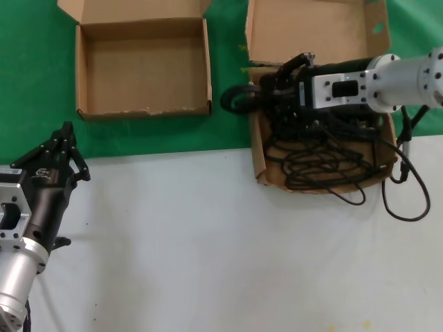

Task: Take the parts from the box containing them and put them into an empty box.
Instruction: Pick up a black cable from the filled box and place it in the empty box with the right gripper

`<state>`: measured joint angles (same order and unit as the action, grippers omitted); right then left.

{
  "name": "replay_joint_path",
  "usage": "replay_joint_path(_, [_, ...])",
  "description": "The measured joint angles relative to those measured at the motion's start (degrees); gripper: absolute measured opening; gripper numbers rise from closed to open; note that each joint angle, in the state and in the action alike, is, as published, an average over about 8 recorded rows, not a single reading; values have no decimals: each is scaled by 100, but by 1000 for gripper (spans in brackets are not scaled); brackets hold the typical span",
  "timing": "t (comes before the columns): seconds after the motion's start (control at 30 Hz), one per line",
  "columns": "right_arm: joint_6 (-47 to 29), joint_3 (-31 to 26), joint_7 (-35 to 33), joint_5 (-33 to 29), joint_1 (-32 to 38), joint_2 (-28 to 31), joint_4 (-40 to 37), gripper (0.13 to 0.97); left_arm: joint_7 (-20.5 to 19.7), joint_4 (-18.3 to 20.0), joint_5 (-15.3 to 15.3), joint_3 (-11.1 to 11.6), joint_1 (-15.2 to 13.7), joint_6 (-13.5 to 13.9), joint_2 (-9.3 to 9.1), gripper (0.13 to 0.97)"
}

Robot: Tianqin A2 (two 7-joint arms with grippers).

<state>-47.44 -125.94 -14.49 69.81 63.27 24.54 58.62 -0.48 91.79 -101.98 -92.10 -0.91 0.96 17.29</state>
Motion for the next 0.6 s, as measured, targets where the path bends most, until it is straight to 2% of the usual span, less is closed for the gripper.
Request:
replay_joint_path(0.2, [-66, 120, 127, -45, -46, 124, 230, 308, 0, 0, 0, 0, 0, 0, 0, 145])
replay_joint_path(0.5, [-342, 419, 705, -63, -172, 568, 1218, 220, 0, 0, 0, 0, 0, 0, 0, 145])
replay_joint_path(0.6, [-488, 521, 983, -70, -132, 681, 1654, 220, 0, 0, 0, 0, 0, 0, 0, 145])
